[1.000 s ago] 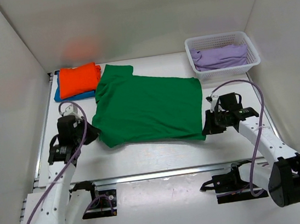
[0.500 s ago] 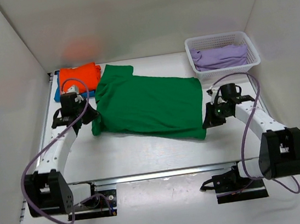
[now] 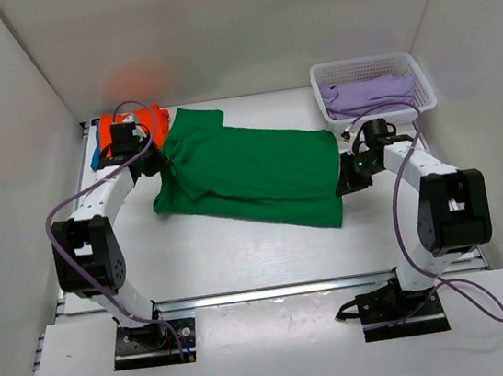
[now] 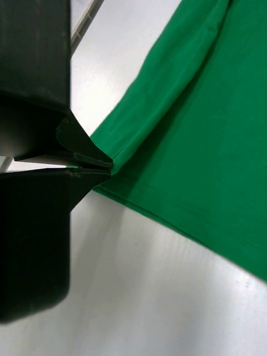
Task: Fold and stack the t-shirts
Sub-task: Fold the flattened tshirt in 1/3 of the way
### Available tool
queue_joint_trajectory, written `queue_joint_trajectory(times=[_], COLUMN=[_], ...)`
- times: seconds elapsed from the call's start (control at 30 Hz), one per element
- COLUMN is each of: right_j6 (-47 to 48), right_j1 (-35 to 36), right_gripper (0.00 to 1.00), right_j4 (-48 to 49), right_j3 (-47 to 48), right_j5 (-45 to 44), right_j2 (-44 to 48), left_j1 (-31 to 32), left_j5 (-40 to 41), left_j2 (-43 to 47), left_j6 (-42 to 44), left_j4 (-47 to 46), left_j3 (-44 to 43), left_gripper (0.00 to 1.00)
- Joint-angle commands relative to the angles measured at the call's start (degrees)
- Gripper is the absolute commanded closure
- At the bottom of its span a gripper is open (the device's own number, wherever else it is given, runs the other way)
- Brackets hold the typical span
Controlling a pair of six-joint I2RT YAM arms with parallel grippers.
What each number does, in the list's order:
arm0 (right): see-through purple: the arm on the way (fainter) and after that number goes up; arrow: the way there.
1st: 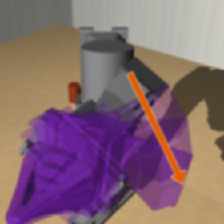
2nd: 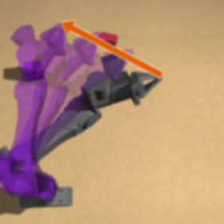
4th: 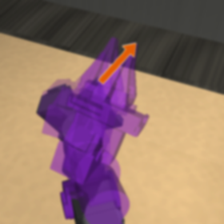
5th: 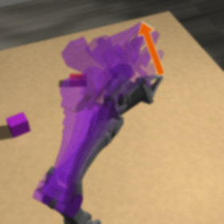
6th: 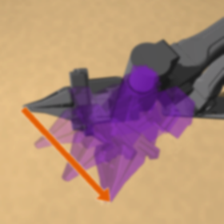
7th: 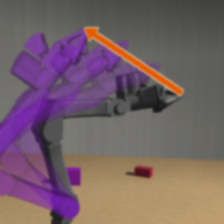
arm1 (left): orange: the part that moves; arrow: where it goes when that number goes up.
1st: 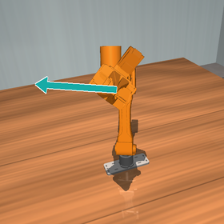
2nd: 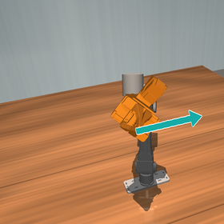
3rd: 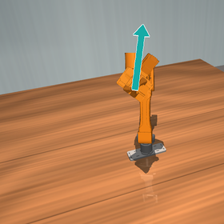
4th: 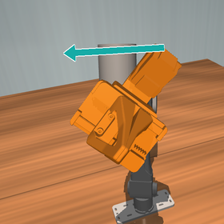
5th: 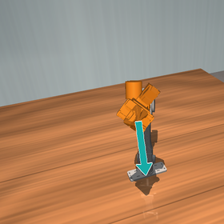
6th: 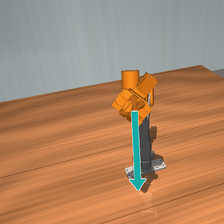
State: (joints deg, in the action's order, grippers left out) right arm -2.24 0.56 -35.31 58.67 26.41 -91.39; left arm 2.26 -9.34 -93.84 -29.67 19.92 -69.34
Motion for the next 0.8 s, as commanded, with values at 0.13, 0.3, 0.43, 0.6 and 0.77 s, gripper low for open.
queue_joint_trajectory(times=[0.13, 0.3, 0.43, 0.6, 0.77], right_j6=[1.18, 1.1, 1.01, 1.27, 1.18], right_j1=[-0.47, -1.69, -2.14, -2.49, -2.58], right_gripper=[1.0, 1.0, 1.0, 1.0, 1.0], right_j4=[1.74, 1.74, 1.99, 2.08, 2.88], right_j3=[6.53, 9.09, 9.62, 9.26, 8.65], right_j5=[-0.48, -1.28, -2.86, -2.95, -2.86], right_j2=[-5.98, -8.97, -10.9, -10.03, -10.2], left_j1=[0.55, 0.73, 0.38, 0.11, -0.15], left_j5=[-0.06, 0.99, 1.61, 1.43, 1.08], left_j2=[-7.74, -12.58, -15.75, -15.06, -13.82], left_j6=[1.46, 2.77, 3.57, 3.39, 2.69], left_j4=[-1.91, 0.99, 2.4, 1.97, 0.03], left_j3=[-8.69, -15.02, -18.19, -16.71, -14.07], left_gripper=[1.0, 0.99, 1.0, 1.0, 0.94])
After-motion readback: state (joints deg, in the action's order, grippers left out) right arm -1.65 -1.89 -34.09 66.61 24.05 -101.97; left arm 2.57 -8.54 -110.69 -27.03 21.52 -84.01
